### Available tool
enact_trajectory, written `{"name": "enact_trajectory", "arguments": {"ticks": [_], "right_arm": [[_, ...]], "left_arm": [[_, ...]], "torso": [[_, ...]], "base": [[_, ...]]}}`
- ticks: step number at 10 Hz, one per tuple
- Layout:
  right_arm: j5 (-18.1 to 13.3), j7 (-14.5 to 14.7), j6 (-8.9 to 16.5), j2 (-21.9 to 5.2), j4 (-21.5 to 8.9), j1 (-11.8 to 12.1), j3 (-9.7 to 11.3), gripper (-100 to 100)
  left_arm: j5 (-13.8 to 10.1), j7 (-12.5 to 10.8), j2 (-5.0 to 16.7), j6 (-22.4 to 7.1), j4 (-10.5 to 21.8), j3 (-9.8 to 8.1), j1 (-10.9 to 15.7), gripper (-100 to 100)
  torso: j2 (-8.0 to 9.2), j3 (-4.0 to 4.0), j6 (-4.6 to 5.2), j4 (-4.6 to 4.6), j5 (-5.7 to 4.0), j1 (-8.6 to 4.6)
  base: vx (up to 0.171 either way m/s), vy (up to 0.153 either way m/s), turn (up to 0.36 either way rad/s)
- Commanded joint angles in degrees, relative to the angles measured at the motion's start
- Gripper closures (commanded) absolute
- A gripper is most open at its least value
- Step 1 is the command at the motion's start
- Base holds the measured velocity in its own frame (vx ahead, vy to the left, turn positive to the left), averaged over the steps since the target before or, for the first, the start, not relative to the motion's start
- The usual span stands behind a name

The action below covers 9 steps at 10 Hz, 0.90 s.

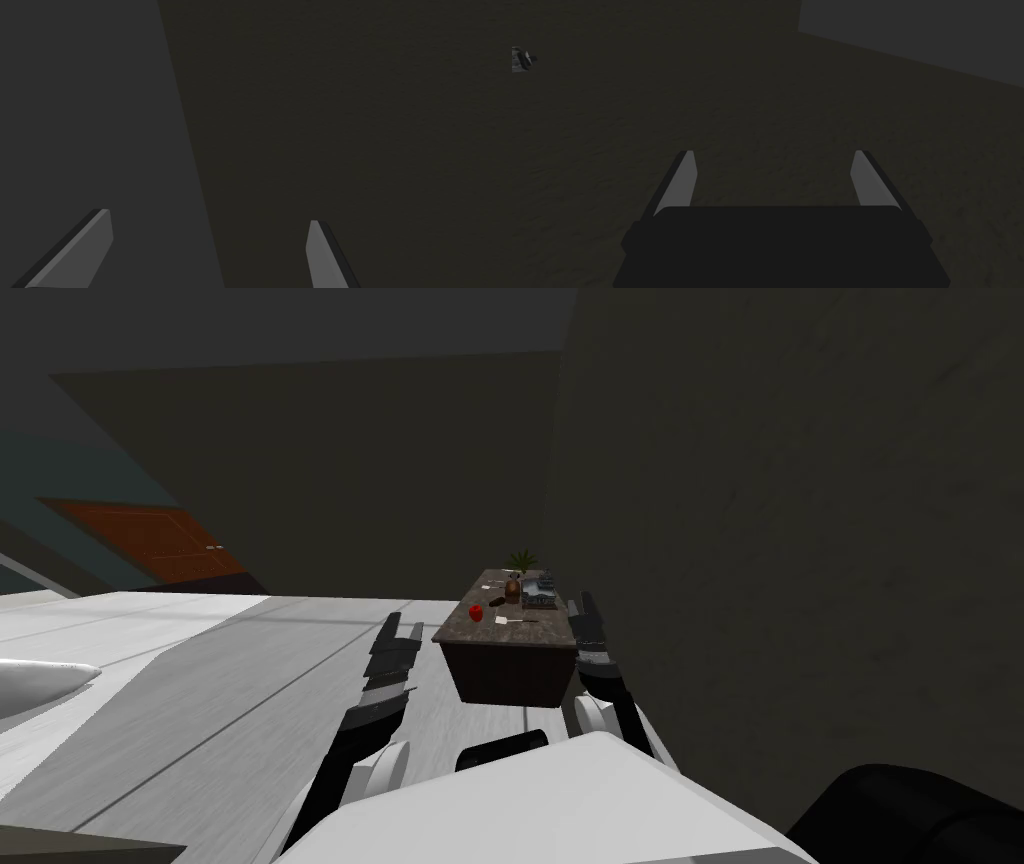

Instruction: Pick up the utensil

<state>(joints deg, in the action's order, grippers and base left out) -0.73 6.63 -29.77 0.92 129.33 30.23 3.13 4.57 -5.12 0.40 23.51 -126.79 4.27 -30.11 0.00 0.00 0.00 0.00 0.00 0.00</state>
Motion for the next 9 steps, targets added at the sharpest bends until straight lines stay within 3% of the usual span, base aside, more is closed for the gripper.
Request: {"name": "enact_trajectory", "arguments": {"ticks": [1,6,7,9], "right_arm": [[-0.2,0.3,-0.3,-2.0,-0.4,0.5,0.2,-100],[-2.4,2.6,-2.7,-10.9,-4.0,4.0,1.3,-100],[-2.4,2.6,-2.7,-11.6,-4.0,4.0,1.3,-100],[-3.9,3.9,-4.1,-15.6,-6.7,5.9,2.0,-100]], "left_arm": [[0.0,0.0,0.0,0.0,0.0,0.00,0.0,0],[0.0,0.0,0.0,0.0,0.0,0.01,0.0,0],[0.0,0.0,0.0,0.0,0.0,0.02,0.0,0],[0.0,0.0,0.0,0.0,0.0,0.01,0.0,0]], "torso": [[0.00,0.00,0.00,0.00,0.00,0.00],[0.54,0.31,0.00,0.12,0.11,0.50],[0.64,0.37,0.00,0.14,0.13,0.60],[0.39,0.23,-0.01,0.09,0.09,0.41]], "base": [[-0.043,0.035,-0.004],[-0.125,0.116,0.011],[-0.114,0.115,0.008],[-0.091,0.133,0.061]]}}
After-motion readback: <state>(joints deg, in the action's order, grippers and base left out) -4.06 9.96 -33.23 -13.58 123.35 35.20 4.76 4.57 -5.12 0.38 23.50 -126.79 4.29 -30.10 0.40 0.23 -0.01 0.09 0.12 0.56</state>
